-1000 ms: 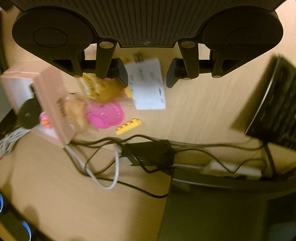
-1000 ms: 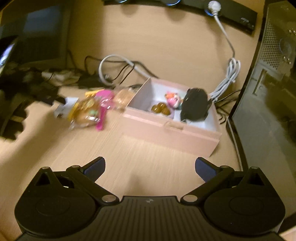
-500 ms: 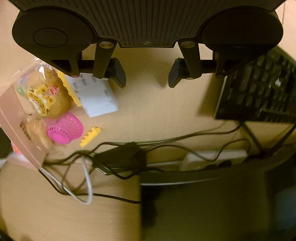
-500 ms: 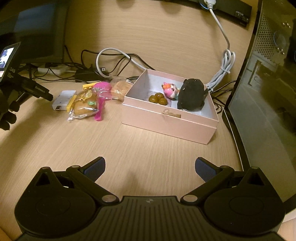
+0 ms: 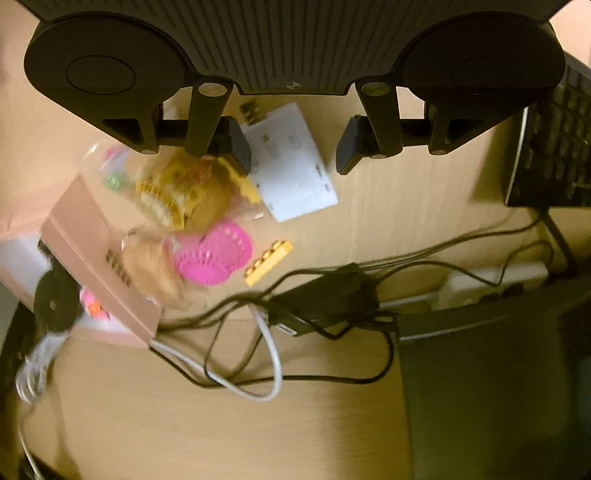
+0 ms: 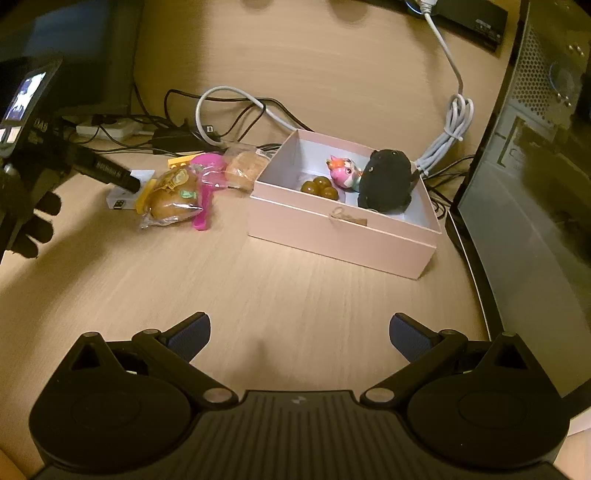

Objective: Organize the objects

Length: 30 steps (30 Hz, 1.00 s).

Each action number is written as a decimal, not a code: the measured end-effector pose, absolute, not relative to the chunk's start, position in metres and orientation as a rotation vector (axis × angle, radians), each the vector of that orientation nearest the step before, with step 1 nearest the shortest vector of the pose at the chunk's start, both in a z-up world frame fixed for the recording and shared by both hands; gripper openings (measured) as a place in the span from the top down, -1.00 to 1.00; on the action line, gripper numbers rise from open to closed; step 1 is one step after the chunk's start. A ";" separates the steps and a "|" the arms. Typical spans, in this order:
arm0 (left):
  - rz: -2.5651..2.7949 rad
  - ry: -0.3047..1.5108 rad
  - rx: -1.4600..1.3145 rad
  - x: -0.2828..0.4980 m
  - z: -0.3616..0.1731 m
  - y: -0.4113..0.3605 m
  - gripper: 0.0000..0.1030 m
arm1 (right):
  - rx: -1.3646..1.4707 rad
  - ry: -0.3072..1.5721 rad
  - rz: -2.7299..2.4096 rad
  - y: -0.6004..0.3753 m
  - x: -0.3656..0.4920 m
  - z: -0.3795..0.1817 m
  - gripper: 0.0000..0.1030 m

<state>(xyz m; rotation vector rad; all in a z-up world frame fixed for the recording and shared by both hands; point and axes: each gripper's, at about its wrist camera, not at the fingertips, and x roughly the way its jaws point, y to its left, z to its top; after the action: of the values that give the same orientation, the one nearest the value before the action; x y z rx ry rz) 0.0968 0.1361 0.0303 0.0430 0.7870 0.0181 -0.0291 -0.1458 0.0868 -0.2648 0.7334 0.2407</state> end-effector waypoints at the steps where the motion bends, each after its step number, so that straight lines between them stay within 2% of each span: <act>1: 0.017 0.783 0.052 0.095 0.030 0.138 -0.14 | -0.262 0.739 0.236 -0.147 -0.029 0.086 -1.00; 7: 0.092 0.784 0.062 0.094 0.034 0.169 -0.14 | -0.257 0.757 0.222 -0.147 -0.028 0.080 -1.00; 8: 0.096 0.792 0.042 0.093 0.036 0.174 -0.05 | -0.258 0.756 0.223 -0.147 -0.029 0.080 -1.00; 12: -0.007 0.776 -0.129 0.087 0.044 0.183 -0.05 | -0.259 0.754 0.226 -0.144 -0.030 0.080 -1.00; 21: -0.092 0.832 0.095 0.079 0.028 0.141 -0.11 | -0.269 0.761 0.224 -0.142 -0.031 0.078 -1.00; 25: -0.016 0.827 0.087 0.080 0.029 0.159 -0.04 | -0.268 0.764 0.215 -0.144 -0.032 0.077 -1.00; 30: -0.121 0.788 -0.042 0.079 0.040 0.176 -0.06 | -0.261 0.779 0.209 -0.147 -0.031 0.074 -1.00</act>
<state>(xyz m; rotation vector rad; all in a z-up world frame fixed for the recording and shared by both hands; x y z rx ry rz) 0.0788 0.1763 0.0404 -0.0416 0.7882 -0.1214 -0.0311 -0.1466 0.0744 -0.2612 0.7793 0.2090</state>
